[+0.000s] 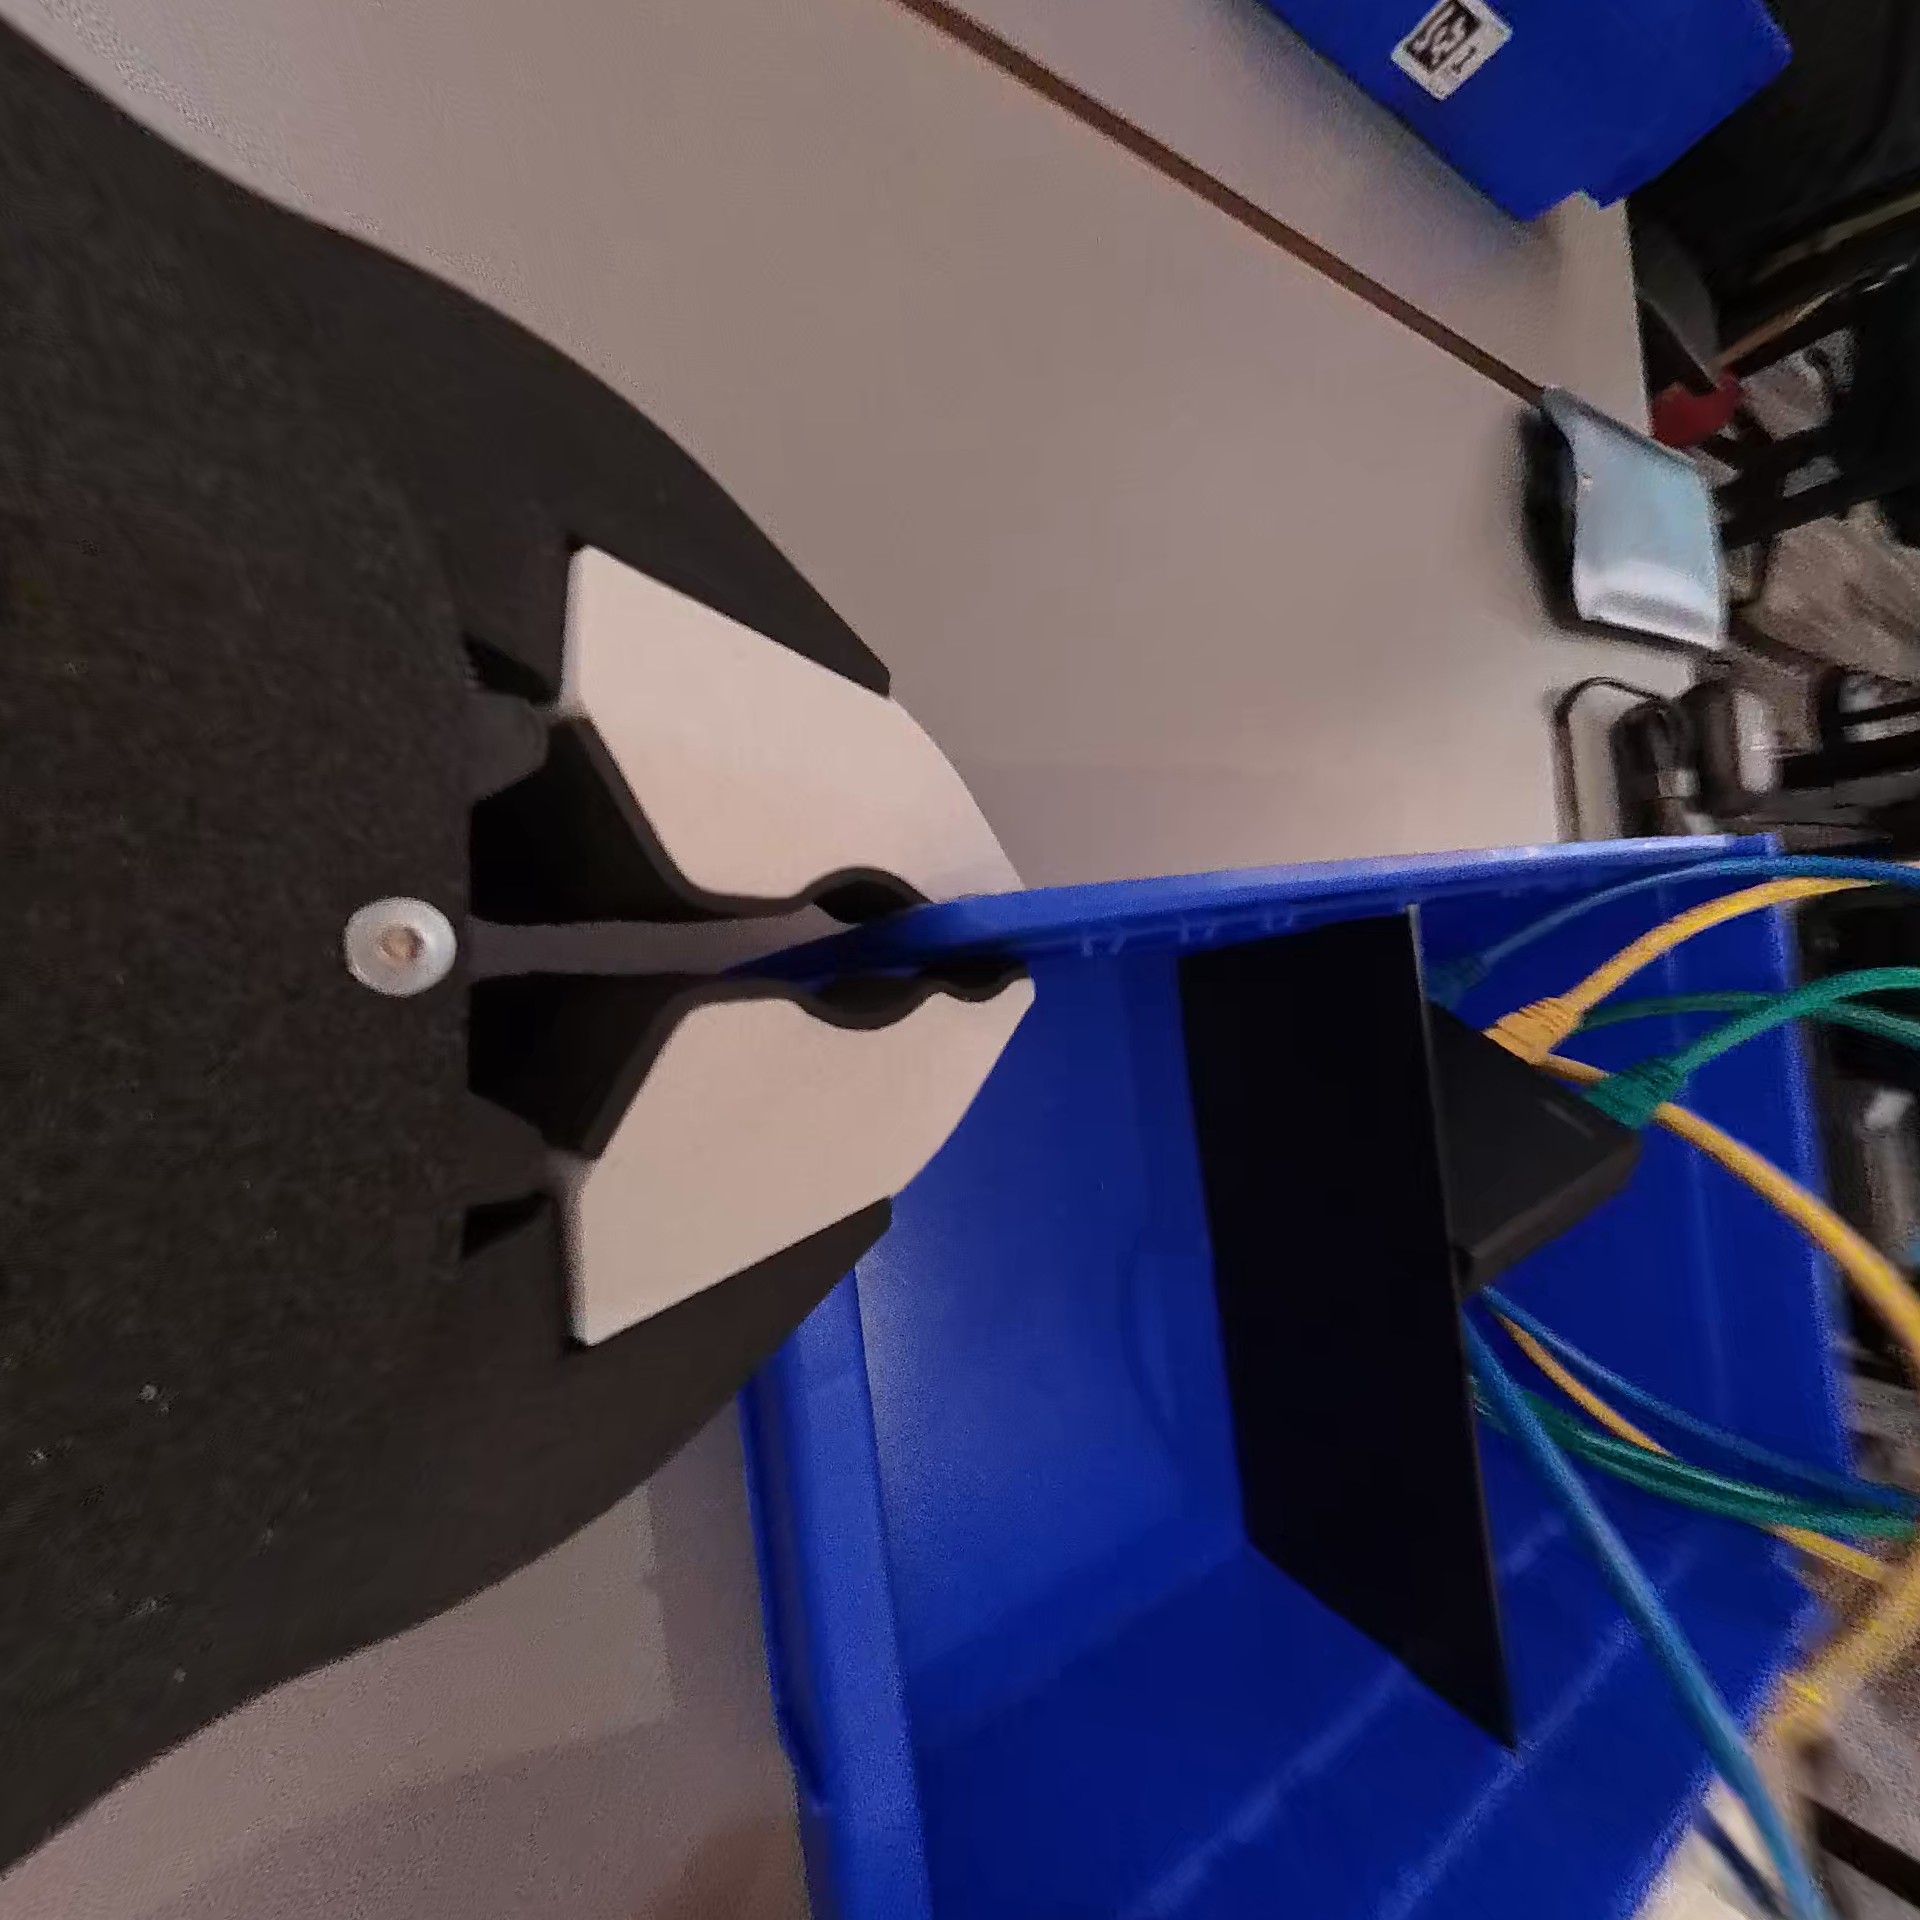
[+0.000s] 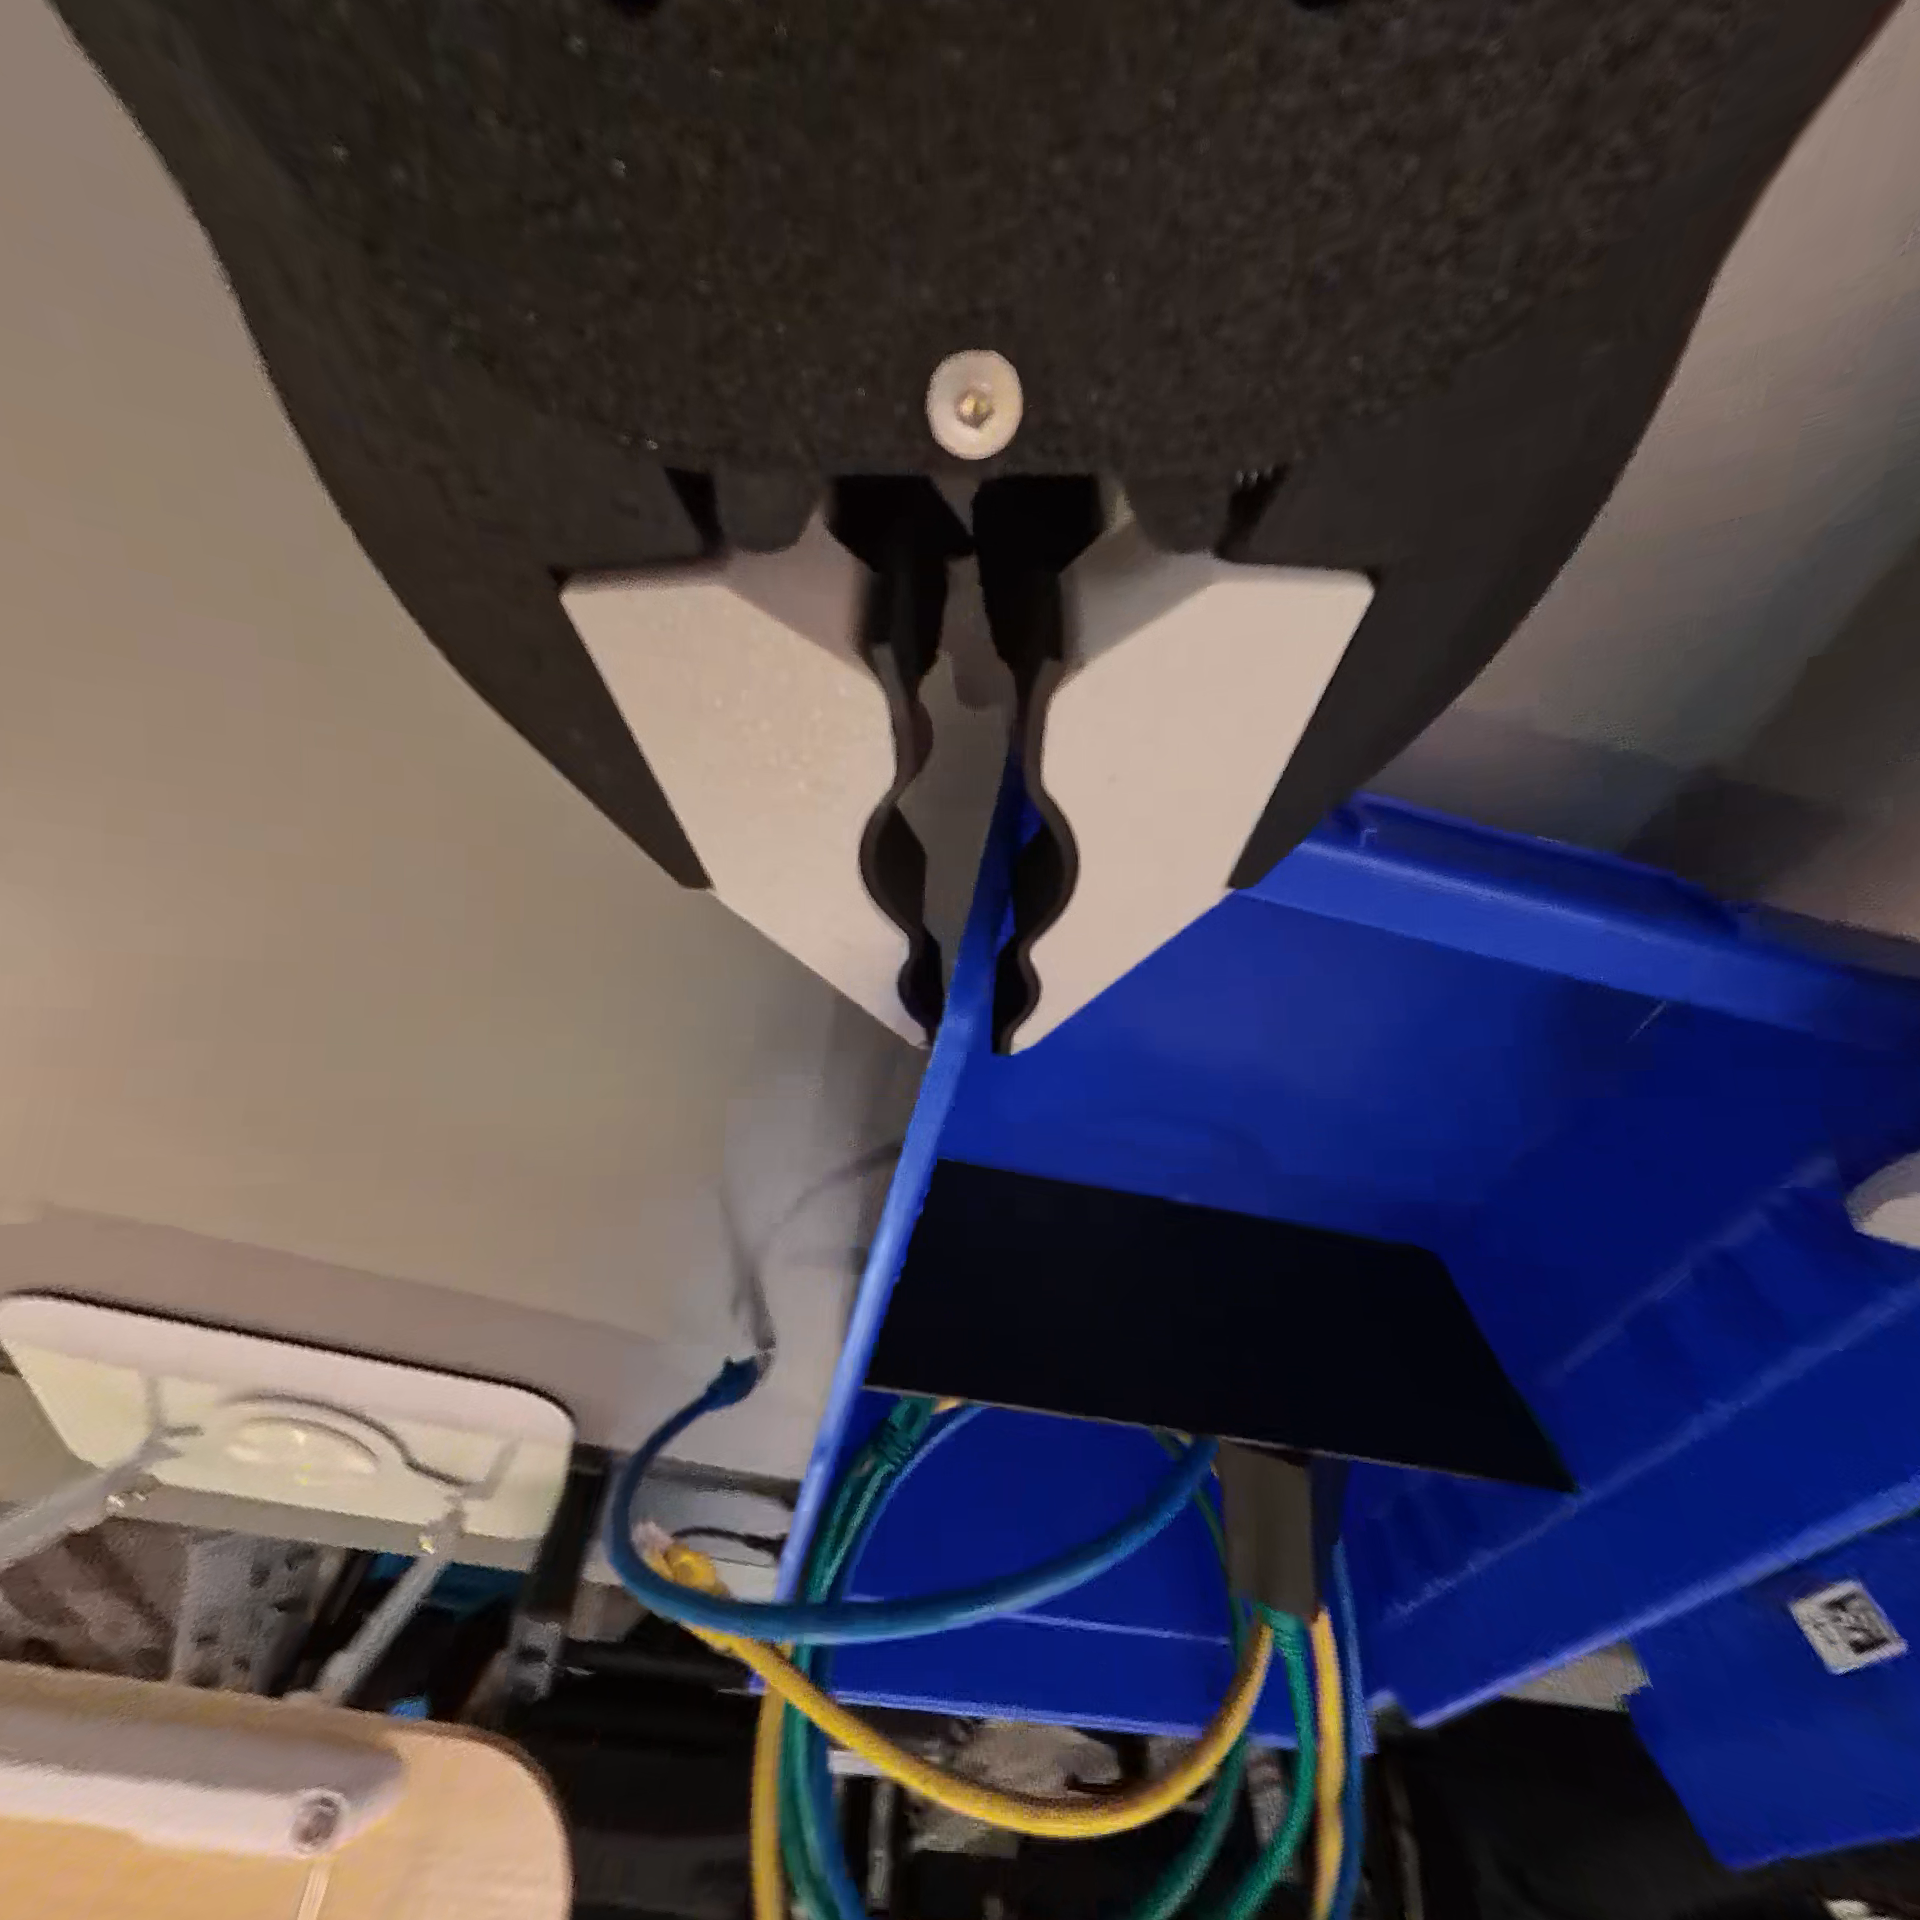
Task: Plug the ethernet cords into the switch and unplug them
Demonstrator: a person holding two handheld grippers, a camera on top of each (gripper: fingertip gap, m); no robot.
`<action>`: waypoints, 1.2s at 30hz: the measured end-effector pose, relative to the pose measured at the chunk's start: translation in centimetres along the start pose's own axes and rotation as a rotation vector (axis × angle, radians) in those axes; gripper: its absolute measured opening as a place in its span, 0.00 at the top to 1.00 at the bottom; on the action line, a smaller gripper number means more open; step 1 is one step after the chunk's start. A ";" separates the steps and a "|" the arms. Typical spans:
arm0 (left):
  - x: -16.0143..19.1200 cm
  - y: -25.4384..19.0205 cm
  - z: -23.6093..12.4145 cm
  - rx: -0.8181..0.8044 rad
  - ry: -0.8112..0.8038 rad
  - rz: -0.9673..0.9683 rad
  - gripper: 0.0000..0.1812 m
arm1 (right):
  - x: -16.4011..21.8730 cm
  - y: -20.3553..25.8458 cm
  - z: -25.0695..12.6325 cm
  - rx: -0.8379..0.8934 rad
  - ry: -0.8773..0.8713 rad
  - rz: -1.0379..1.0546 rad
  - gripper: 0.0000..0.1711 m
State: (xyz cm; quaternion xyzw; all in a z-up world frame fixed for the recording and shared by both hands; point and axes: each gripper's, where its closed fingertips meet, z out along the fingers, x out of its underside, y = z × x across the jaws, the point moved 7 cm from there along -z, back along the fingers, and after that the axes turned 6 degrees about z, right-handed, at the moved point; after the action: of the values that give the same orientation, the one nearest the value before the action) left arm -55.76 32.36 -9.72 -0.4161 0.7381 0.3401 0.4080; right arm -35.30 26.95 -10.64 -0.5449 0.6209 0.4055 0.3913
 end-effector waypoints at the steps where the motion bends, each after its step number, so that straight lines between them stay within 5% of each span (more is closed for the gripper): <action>1: 0.1 0.3 0.2 0.013 -0.013 -0.047 0.98 | -0.1 0.1 0.3 -0.014 0.002 -0.016 0.94; 7: -0.2 0.7 -0.8 -0.140 0.009 -0.093 0.89 | -0.6 -1.8 -3.9 -0.468 0.023 -0.028 0.82; 11: -1.8 0.3 -4.4 -0.327 -0.020 -0.003 0.82 | -0.6 -8.8 -9.2 -0.645 0.003 0.001 0.73; 14: -3.1 -1.5 -7.0 -0.371 -0.081 0.064 0.87 | 0.0 -17.4 -11.8 -0.586 0.003 0.031 0.74; 21: -1.5 -14.7 -8.3 0.297 -0.053 -0.289 0.86 | -0.8 -35.3 -20.0 -0.232 -0.128 0.058 0.75; 26: 1.5 -18.7 -8.7 0.357 -0.018 -0.324 0.86 | 1.6 -44.4 -24.2 0.066 -0.220 0.157 0.77; 30: 1.0 -17.9 -7.4 0.334 0.002 -0.269 0.85 | 3.6 -48.4 -23.2 0.214 -0.128 0.150 0.76; 36: 1.0 -17.4 -6.8 0.286 -0.010 -0.154 0.82 | 3.5 -47.1 -22.8 0.208 -0.150 0.147 0.78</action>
State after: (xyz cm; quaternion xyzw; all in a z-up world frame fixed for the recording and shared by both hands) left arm -42.73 18.98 -10.49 -0.4074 0.7428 0.2015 0.4916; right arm 10.14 0.83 -9.15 -0.4227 0.6669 0.4061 0.4600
